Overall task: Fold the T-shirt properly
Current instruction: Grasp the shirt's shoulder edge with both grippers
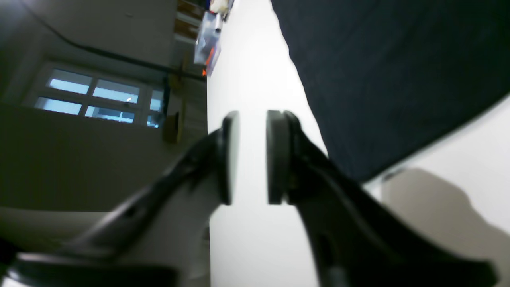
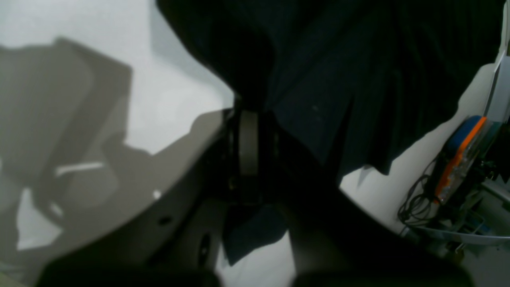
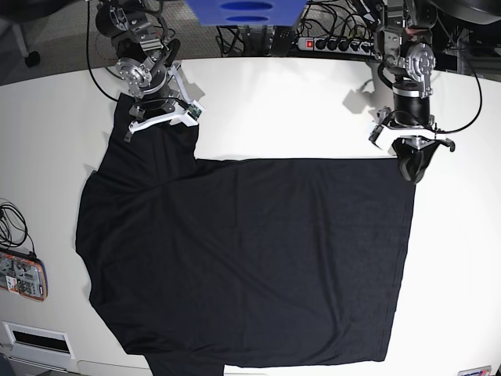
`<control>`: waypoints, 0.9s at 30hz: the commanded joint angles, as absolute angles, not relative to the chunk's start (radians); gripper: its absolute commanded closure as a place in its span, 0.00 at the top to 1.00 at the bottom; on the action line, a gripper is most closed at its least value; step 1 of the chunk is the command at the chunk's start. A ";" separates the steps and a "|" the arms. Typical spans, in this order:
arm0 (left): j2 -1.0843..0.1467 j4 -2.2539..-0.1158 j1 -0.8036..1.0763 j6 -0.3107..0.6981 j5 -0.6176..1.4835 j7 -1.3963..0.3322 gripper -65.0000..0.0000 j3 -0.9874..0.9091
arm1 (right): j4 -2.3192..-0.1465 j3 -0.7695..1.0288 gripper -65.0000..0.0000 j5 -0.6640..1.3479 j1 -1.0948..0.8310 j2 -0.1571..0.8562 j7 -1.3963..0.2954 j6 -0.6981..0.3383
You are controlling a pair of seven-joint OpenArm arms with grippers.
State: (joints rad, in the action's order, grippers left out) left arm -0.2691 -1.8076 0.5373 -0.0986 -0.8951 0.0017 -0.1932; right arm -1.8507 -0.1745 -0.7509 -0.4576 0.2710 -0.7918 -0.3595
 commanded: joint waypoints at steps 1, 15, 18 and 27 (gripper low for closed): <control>-0.289 -1.802 0.539 -0.113 -0.898 0.013 0.29 -0.197 | -1.860 -0.173 0.00 -0.737 -0.466 0.277 -0.802 -0.375; -0.604 -1.856 0.579 0.193 -0.746 -0.352 0.48 -0.033 | -1.860 -0.177 0.00 -0.739 -0.464 0.277 -0.802 -0.375; -0.682 -1.854 0.521 0.306 -0.661 -0.433 0.48 0.048 | -1.860 -0.179 0.00 -0.739 -0.467 0.277 -0.802 -0.375; -0.736 -1.722 0.303 0.400 -0.602 -0.567 0.48 0.255 | -1.862 -0.180 0.00 -0.739 -0.467 0.275 -0.802 -0.375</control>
